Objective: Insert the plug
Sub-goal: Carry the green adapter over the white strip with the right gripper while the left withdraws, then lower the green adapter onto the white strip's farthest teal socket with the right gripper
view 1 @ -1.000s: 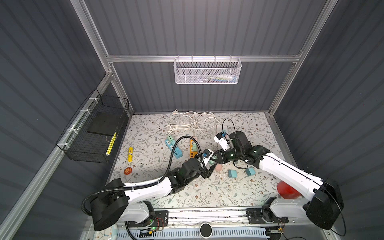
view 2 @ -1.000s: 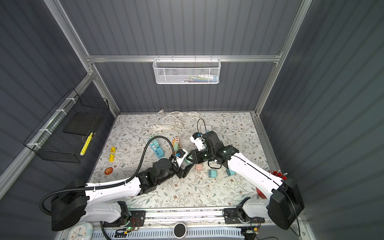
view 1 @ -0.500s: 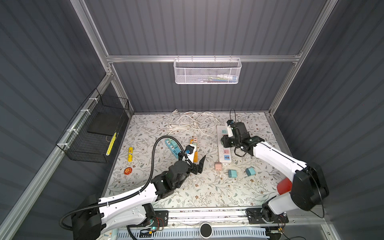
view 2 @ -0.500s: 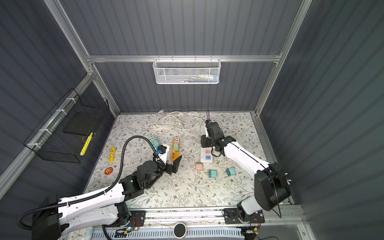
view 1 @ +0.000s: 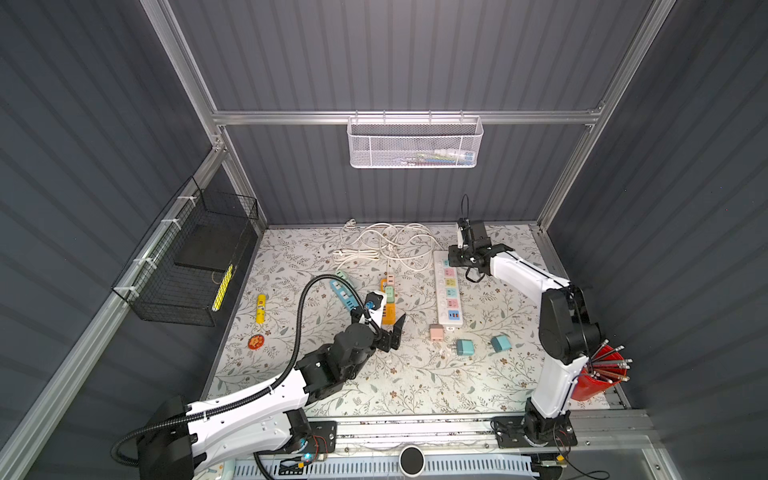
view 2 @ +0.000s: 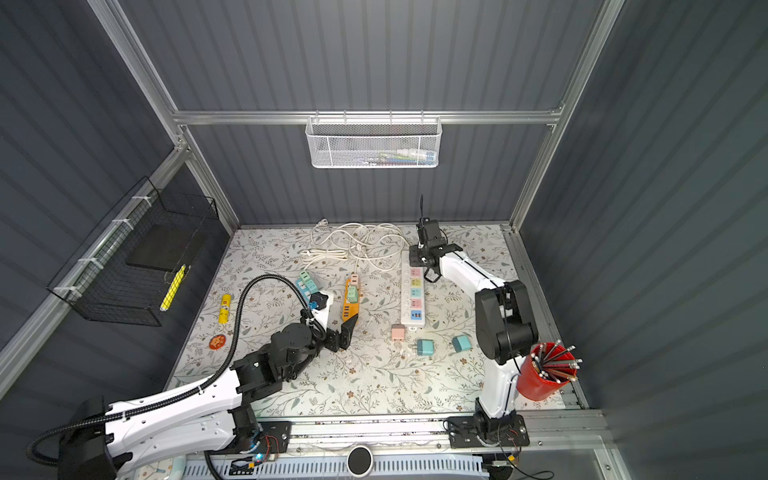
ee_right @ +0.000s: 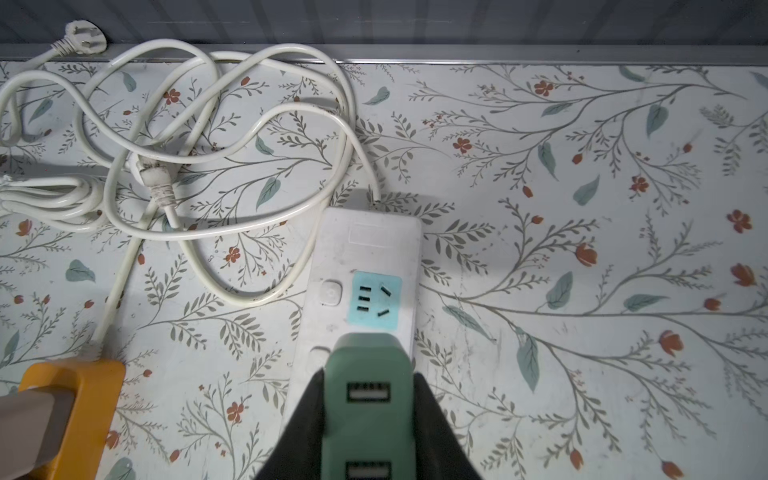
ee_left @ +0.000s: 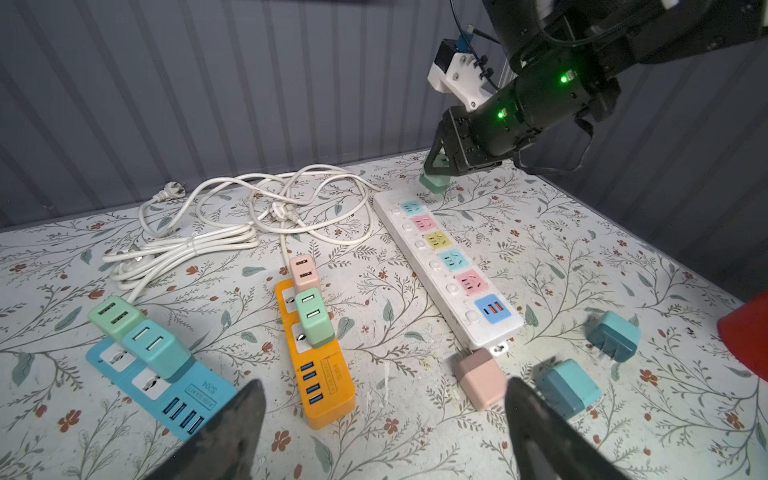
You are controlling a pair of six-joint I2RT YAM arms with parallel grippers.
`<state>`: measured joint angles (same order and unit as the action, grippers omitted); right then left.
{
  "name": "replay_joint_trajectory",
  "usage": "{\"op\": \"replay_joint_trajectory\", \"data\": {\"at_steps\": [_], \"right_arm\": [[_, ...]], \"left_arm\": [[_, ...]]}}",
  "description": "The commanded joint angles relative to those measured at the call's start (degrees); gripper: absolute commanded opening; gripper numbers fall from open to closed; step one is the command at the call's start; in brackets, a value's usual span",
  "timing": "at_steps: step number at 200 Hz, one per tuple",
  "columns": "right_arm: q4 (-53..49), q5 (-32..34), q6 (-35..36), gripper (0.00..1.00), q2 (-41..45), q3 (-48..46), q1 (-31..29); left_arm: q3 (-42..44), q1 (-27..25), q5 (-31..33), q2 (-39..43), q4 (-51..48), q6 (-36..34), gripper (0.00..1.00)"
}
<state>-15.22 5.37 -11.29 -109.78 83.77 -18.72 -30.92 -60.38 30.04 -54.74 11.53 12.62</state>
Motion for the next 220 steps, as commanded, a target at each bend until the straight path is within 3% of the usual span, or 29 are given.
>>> {"op": "replay_joint_trajectory", "data": {"at_steps": [1,99,165,220], "right_arm": [[-1.4,-0.7,0.4,0.14,-2.4,3.2,0.4],[-6.0,-3.2,-4.0,0.13,-10.7,10.9,0.4],[-6.5,1.7,-4.7,0.12,-12.0,11.2,0.4],[-6.7,1.6,-6.2,0.12,-14.1,13.1,0.2]], "left_arm": [[1.0,0.4,0.4,1.0,-0.6,1.2,0.9],[2.4,0.4,1.2,3.3,-0.4,1.1,0.9],[3.2,0.4,1.6,4.6,-0.4,0.6,0.9],[3.4,0.7,1.5,3.5,0.8,0.3,0.9]]}}
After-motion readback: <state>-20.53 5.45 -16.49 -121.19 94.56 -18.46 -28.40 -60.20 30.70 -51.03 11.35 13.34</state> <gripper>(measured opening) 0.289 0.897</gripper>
